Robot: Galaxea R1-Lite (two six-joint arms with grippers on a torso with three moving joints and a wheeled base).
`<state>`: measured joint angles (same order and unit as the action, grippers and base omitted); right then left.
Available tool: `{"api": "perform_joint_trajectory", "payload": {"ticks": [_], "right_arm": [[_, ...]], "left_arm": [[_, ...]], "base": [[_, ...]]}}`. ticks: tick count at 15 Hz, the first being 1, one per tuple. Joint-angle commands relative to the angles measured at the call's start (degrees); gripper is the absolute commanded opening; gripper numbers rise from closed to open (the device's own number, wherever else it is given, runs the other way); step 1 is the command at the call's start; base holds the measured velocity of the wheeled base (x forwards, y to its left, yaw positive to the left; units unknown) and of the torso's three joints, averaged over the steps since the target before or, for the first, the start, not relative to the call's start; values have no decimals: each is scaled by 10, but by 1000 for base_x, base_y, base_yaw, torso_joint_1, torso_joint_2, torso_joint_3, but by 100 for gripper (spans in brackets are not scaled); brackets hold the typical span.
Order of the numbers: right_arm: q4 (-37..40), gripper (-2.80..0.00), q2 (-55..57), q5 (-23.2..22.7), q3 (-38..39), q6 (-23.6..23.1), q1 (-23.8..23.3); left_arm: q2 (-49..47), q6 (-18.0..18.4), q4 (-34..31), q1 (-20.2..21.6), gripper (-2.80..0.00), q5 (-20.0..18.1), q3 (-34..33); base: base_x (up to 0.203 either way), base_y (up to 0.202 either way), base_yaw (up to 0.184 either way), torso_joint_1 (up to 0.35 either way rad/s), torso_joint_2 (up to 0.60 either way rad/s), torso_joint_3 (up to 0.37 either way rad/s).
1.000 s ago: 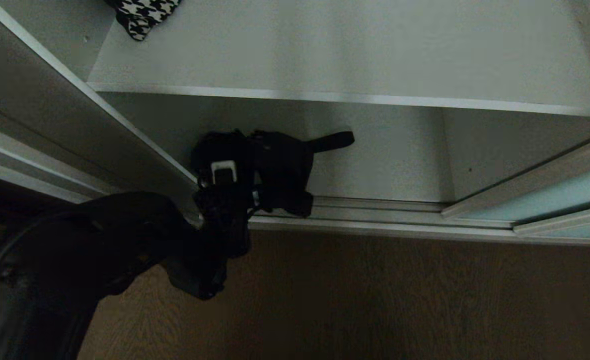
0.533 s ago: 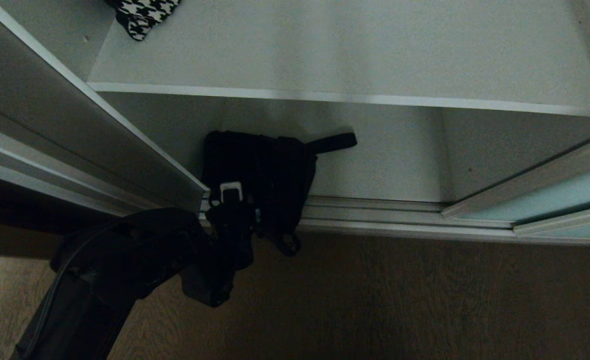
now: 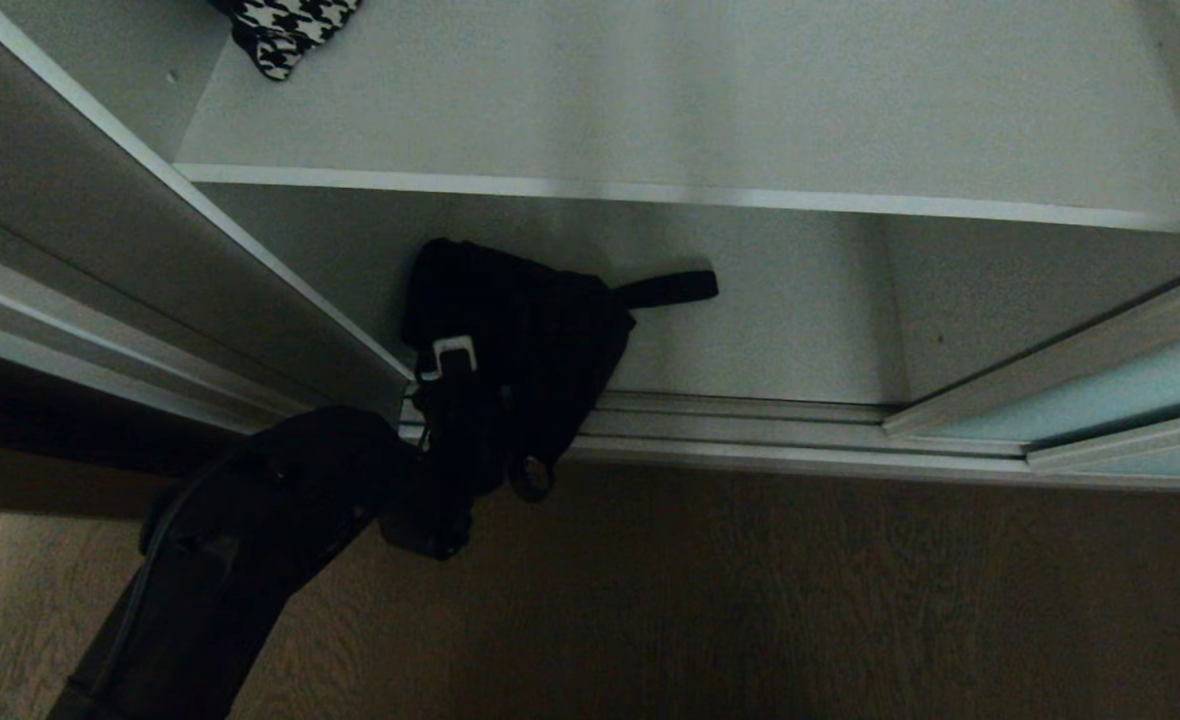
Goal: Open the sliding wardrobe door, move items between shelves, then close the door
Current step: Place the bag on the lower shelf
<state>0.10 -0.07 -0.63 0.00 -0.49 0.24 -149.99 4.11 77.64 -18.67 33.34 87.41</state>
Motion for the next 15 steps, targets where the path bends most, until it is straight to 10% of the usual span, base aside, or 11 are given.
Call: {"api": "perform_joint_trajectory", "payload": {"ticks": [1, 5, 10, 15], "right_arm": [[0, -280, 0, -1, 1, 0, 0], [0, -280, 0, 0, 1, 0, 0], [0, -280, -1, -1, 1, 0, 0], [0, -280, 0, -1, 1, 0, 0]], "left_arm": [[-51, -2, -50, 10, -280, 3, 135], [-70, -26, -158, 15, -280, -38, 239], [-60, -24, -17, 14, -280, -34, 237], [-54, 67, 100, 12, -280, -58, 235]], "base": [[0, 0, 0, 0, 0, 0], [0, 0, 0, 0, 0, 0], [0, 0, 0, 0, 0, 0], [0, 0, 0, 0, 0, 0]]}}
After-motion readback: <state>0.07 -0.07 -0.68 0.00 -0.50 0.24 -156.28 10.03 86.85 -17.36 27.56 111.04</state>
